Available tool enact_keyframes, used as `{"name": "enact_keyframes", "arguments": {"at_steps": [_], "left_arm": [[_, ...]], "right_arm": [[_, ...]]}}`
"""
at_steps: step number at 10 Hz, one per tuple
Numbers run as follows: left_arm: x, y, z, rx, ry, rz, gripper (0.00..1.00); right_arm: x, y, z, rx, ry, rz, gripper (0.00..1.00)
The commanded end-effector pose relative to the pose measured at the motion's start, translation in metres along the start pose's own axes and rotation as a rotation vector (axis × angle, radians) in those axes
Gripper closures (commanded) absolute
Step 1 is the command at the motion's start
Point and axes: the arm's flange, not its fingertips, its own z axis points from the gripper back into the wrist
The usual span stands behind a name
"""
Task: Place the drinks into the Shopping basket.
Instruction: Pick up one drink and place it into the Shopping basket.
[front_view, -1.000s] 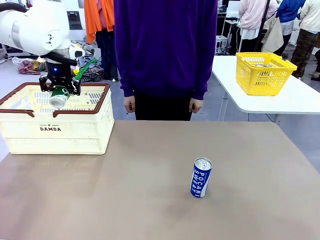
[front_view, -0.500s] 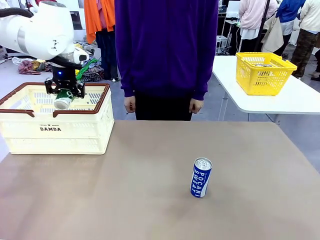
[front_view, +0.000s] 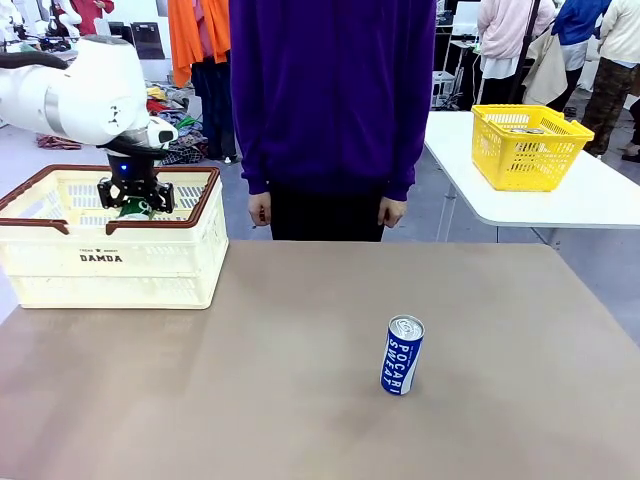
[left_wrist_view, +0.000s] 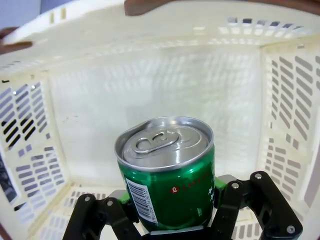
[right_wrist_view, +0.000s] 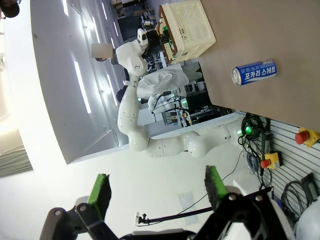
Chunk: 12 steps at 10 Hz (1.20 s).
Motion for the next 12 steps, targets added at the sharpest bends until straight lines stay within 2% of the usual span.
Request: {"name": "enact_keyframes", "arguments": {"at_steps": [1, 4, 5, 6, 7, 12], "left_arm": [[0.005, 0.005, -0.007, -0.031, 0.034, -0.009, 1.00], [0.014, 0.008, -0.026, -0.061, 0.061, -0.002, 1.00], [0.015, 0.008, -0.027, -0.057, 0.053, 0.012, 0.97], [0.015, 0.008, -0.027, -0.064, 0.046, 0.011, 0.37], [0.015, 0.007, -0.028, -0.070, 0.046, 0.005, 0.00], [0.010, 0.007, -0.019, -0.076, 0.050, -0.001, 0.00]], "right_arm": [[-0.001, 0.003, 0.000, 0.002, -0.001, 0.007, 0.00], [-0.001, 0.003, 0.000, 0.002, -0.001, 0.007, 0.00], [-0.001, 0.003, 0.000, 0.002, -0.001, 0.007, 0.00], [-0.001, 0.003, 0.000, 0.002, -0.001, 0.007, 0.00], [-0.001, 0.003, 0.000, 0.002, -0.001, 0.007, 0.00], [-0.001, 0.003, 0.000, 0.002, -0.001, 0.007, 0.00]]}}
